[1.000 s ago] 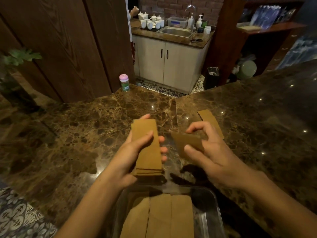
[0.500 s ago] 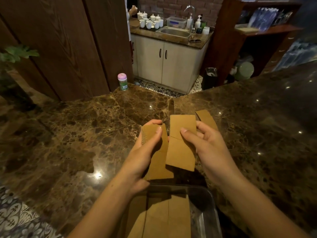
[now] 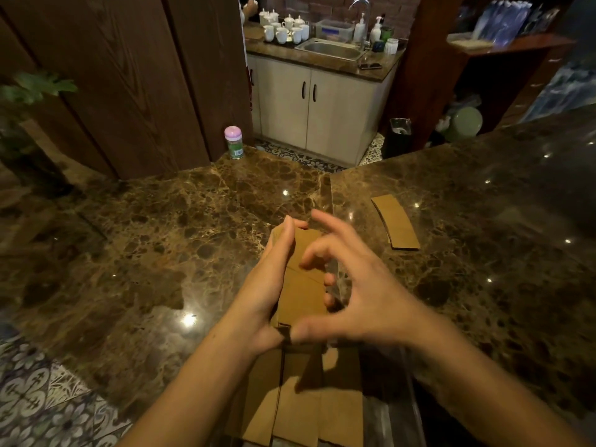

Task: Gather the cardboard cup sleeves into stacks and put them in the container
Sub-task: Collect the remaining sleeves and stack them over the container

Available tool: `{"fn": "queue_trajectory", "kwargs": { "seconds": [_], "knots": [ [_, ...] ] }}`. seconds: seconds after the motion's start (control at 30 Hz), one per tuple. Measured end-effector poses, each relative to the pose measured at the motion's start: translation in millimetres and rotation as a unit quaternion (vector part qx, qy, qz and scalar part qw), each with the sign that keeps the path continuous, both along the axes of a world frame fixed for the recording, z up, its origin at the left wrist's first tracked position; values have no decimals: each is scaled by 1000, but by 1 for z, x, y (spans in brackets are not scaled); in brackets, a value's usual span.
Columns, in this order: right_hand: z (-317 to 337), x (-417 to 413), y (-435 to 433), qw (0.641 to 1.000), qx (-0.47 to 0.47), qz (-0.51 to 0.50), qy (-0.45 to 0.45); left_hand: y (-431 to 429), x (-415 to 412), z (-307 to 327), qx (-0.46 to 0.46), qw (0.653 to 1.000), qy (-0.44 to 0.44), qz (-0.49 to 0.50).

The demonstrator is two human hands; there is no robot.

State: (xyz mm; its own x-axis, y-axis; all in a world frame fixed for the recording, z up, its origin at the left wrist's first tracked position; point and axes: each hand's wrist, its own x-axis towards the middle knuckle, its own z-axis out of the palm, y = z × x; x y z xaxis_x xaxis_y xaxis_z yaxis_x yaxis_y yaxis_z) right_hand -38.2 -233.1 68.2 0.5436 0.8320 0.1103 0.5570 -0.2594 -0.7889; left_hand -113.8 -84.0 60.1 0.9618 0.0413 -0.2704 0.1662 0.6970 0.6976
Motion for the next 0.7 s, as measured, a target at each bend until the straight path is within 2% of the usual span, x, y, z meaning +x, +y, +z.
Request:
{"fn": "queue_trajectory", "kwargs": {
  "seconds": [0.07,0.2,0.33,0.47,0.57,0.7],
  "knots": [
    [10,5,-6,994,-52,81,-47,1,-1,2,-49,998,-3,-29],
    [21,7,-13,998,-8,57,5,-1,-12,5,-143,984,-70,-75],
    [26,1,-15,996,-6,87,22,-6,-17,7,-63,992,-93,-50],
    [29,-7,-15,996,-2,76,-56,-16,-22,10,-9,996,-91,-11],
    [30,-15,-19,993,0,71,-90,-20,-27,11,-9,995,-99,-19],
    [31,-23,-23,992,-20,83,-93,-25,-33,14,-25,993,-109,-38]
  ]
}}
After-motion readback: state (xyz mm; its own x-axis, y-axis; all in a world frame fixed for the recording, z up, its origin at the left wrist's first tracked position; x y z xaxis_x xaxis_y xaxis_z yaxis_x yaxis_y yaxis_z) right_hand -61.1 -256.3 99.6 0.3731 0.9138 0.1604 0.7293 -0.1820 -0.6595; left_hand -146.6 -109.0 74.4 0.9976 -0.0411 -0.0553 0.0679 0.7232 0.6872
